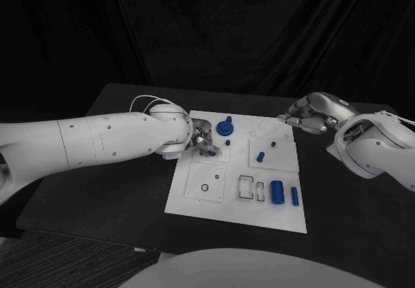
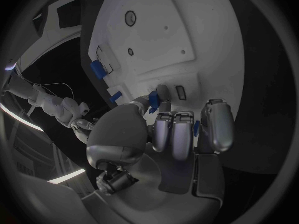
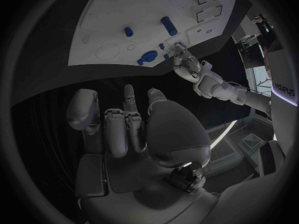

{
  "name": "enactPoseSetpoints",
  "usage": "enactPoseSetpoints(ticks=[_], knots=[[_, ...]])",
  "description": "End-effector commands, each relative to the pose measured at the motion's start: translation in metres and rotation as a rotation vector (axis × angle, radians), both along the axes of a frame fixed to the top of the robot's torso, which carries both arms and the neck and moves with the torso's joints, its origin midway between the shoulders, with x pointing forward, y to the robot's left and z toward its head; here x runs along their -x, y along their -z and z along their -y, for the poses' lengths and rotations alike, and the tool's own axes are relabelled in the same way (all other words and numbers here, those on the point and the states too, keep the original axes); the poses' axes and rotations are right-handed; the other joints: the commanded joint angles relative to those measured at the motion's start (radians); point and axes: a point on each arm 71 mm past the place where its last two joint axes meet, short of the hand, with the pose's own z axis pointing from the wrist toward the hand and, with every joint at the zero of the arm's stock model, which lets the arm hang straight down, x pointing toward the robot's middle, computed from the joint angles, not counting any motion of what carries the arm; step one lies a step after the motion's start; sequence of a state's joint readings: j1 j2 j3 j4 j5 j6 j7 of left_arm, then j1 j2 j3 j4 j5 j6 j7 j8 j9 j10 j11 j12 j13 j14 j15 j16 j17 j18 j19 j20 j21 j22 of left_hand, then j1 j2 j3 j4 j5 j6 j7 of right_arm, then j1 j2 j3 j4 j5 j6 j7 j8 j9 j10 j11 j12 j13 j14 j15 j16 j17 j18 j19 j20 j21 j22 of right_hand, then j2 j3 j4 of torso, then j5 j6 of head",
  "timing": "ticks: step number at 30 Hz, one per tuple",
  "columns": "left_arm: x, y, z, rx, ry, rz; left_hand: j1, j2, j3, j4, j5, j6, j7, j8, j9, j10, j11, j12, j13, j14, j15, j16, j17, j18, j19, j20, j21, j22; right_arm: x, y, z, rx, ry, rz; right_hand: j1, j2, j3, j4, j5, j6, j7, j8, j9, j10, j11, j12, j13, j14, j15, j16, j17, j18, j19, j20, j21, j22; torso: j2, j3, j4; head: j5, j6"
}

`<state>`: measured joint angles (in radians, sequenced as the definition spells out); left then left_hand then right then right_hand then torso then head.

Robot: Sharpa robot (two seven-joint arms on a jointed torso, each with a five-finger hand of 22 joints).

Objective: Assemble the parts on the task board

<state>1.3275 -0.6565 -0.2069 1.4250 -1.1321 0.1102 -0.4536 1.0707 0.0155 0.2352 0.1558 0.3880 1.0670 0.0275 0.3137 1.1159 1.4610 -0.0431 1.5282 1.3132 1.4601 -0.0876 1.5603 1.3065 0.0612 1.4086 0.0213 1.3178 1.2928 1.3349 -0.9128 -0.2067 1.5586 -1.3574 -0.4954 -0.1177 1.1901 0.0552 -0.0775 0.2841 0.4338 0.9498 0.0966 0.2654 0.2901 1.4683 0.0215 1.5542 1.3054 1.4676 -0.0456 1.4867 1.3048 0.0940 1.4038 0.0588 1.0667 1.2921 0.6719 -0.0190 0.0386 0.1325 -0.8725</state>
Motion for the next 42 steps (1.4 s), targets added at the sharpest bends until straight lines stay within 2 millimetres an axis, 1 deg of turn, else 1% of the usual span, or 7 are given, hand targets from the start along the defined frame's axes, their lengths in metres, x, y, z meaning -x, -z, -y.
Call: enactPoseSetpoints(ticks=[1,27,30,31,32,38,42], knots=[[0.0044,0.0068,0.0001,-0.026,0.016,-0.042,0.017,-0.013,0.070,-0.006,-0.001,-0.035,-0.011,-0.037,-0.012,0.073,-0.008,-0.016,0.206,0.097,-0.009,-0.006,0.234,0.008,0.001,-0.004,-0.016,0.137,-0.0003,0.0015,0.0008,0.006,0.014,-0.007,0.031,0.001,-0.030,0.002,0.016,-0.012,0.000,0.016,0.015,0.102,-0.001,0.017,0.265,0.073,-0.002,-0.025,0.150,0.008,-0.007,0.002,-0.022,0.141,-0.001,-0.0006,-0.0008,0.003,0.000],[0.0022,0.0078,-0.0036,-0.034,0.003,-0.043,0.016,-0.013,0.072,-0.006,-0.004,-0.036,-0.010,-0.039,-0.013,0.072,-0.007,-0.017,0.205,0.096,-0.009,-0.008,0.231,0.009,-0.001,-0.004,-0.018,0.137,-0.0001,0.0022,0.0006,0.007,0.013,-0.009,0.032,0.002,-0.030,0.002,0.017,-0.012,0.000,0.016,0.015,0.102,-0.001,0.017,0.265,0.073,-0.002,-0.026,0.148,0.008,-0.007,0.002,-0.024,0.141,-0.001,-0.0006,0.0002,0.002,0.000],[0.0023,0.0080,-0.0037,-0.037,0.004,-0.045,-0.007,-0.014,0.068,0.009,-0.081,-0.033,-0.007,-0.044,-0.019,0.072,-0.005,-0.017,0.204,0.096,-0.006,-0.009,0.230,0.009,-0.001,-0.002,-0.021,0.138,-0.0001,0.0022,0.0007,0.007,0.013,-0.010,0.032,0.002,-0.030,0.002,0.017,-0.012,0.000,0.016,0.015,0.102,-0.001,0.017,0.265,0.073,-0.002,-0.026,0.148,0.008,-0.007,0.002,-0.024,0.141,-0.001,-0.0002,0.0006,0.002,0.000],[0.0023,0.0081,-0.0036,-0.037,0.004,-0.046,-0.007,-0.014,0.068,0.009,-0.081,-0.033,-0.007,-0.044,-0.019,0.072,-0.005,-0.017,0.204,0.096,-0.006,-0.009,0.230,0.009,-0.001,-0.002,-0.021,0.138,-0.0001,0.0023,0.0006,0.007,0.013,-0.010,0.032,0.002,-0.030,0.002,0.017,-0.012,0.000,0.016,0.015,0.102,-0.001,0.017,0.265,0.073,-0.002,-0.026,0.148,0.008,-0.007,0.002,-0.024,0.141,-0.001,-0.0001,0.0005,0.002,0.000],[0.0023,0.0081,-0.0036,-0.038,0.004,-0.047,-0.016,-0.015,0.064,0.016,-0.109,-0.032,-0.006,-0.047,-0.021,0.072,-0.003,-0.018,0.204,0.095,-0.005,-0.009,0.229,0.009,0.000,-0.001,-0.021,0.139,-0.0001,0.0023,0.0006,0.008,0.013,-0.010,0.032,0.002,-0.030,0.002,0.017,-0.012,0.000,0.016,0.015,0.102,-0.001,0.017,0.265,0.073,-0.002,-0.026,0.148,0.008,-0.007,0.002,-0.024,0.141,-0.001,-0.0001,0.0005,0.002,0.000],[0.0025,0.0084,-0.0034,-0.041,0.005,-0.049,-0.064,-0.020,0.018,0.062,-0.192,-0.025,0.000,-0.057,-0.031,0.073,0.002,-0.016,0.205,0.095,-0.001,-0.009,0.229,0.009,0.001,0.003,-0.025,0.141,-0.0001,0.0023,0.0005,0.008,0.013,-0.011,0.032,0.002,-0.030,0.002,0.017,-0.012,0.000,0.016,0.015,0.102,-0.001,0.017,0.265,0.073,-0.002,-0.026,0.148,0.008,-0.007,0.002,-0.024,0.141,0.000,-0.0007,-0.0003,0.003,0.000],[0.0027,0.0088,-0.0033,-0.045,0.005,-0.052,-0.082,-0.020,-0.010,0.084,-0.232,-0.023,0.001,-0.062,-0.036,0.073,0.003,-0.017,0.205,0.096,0.000,-0.009,0.230,0.009,0.001,0.005,-0.027,0.143,-0.0001,0.0024,0.0006,0.008,0.012,-0.011,0.032,0.002,-0.030,0.002,0.017,-0.012,0.000,0.016,0.015,0.102,-0.001,0.017,0.265,0.073,-0.002,-0.026,0.148,0.008,-0.007,0.002,-0.024,0.141,-0.001,-0.0005,-0.0006,0.003,0.000]])
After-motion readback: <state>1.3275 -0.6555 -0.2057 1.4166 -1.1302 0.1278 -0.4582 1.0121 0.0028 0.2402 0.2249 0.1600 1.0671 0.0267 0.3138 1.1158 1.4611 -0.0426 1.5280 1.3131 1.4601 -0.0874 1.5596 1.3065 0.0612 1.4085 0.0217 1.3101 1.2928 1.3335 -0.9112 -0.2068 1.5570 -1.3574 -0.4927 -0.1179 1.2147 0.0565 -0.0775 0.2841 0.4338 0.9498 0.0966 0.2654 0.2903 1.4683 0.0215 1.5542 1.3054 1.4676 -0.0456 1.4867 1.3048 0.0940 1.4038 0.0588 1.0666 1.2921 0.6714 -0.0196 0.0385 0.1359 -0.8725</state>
